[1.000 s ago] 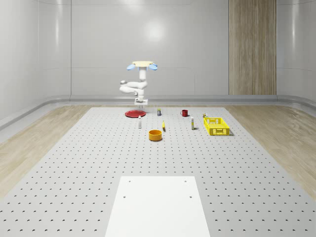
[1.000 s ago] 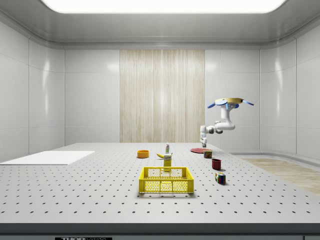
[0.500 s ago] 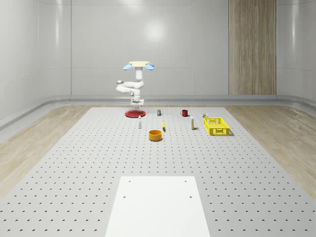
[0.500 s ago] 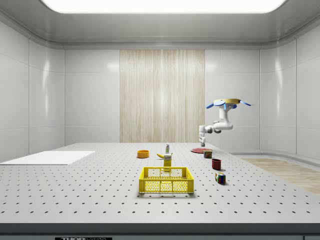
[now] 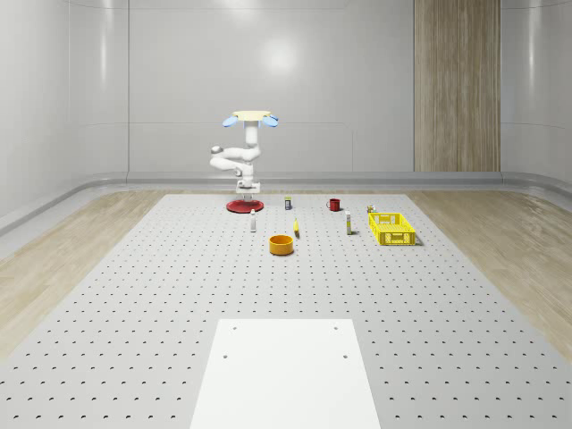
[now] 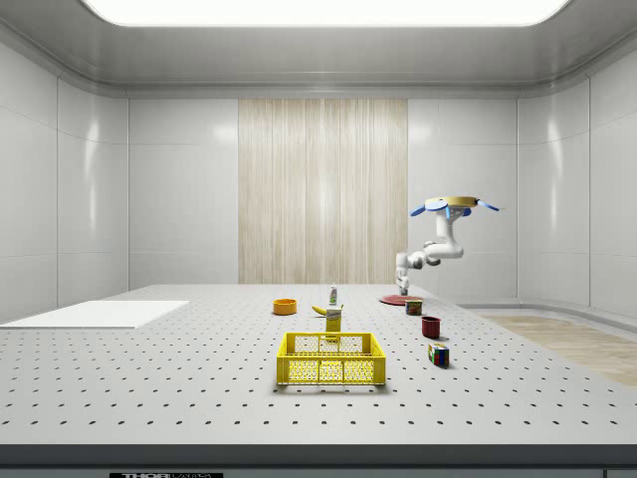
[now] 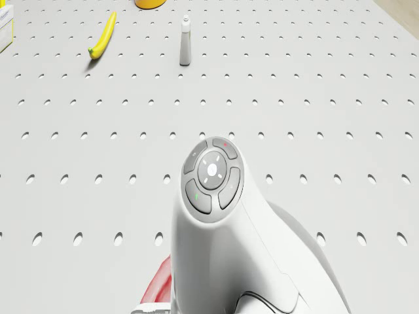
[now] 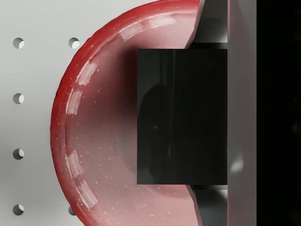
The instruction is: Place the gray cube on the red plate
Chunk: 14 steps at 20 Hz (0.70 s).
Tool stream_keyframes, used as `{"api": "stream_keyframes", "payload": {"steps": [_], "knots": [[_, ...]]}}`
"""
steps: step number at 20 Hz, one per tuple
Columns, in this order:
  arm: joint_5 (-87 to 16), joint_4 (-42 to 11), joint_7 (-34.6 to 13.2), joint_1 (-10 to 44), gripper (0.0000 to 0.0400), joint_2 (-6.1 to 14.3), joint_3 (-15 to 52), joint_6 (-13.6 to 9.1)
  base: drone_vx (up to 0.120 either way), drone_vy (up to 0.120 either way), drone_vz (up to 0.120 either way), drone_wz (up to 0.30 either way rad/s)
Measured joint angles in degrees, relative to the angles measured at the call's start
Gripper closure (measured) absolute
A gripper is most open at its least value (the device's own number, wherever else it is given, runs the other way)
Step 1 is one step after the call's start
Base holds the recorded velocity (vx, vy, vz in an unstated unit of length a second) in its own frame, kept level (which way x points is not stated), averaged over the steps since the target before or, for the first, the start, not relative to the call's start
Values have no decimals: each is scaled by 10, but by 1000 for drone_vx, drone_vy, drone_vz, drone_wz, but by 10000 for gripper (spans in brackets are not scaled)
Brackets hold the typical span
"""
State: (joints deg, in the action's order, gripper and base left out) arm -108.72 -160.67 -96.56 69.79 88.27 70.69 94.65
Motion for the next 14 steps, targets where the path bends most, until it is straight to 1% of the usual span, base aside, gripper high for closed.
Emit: {"api": "stream_keyframes", "payload": {"steps": [2, 5, 8, 11, 14], "knots": [[-14, 5, 0, 3, 149, -1, -15, 6, 0, 0, 0, 0], [-28, 10, 0, 6, 77, -2, -30, 11, 0, 0, 0, 0], [-27, 9, 0, 5, 36, -3, -28, 9, 0, 0, 0, 0], [-14, 4, 1, 1, 17, -4, -14, 2, 0, 0, 0, 0], [-4, 0, 1, -1, 8, -4, -3, -3, 0, 0, 0, 0]]}}
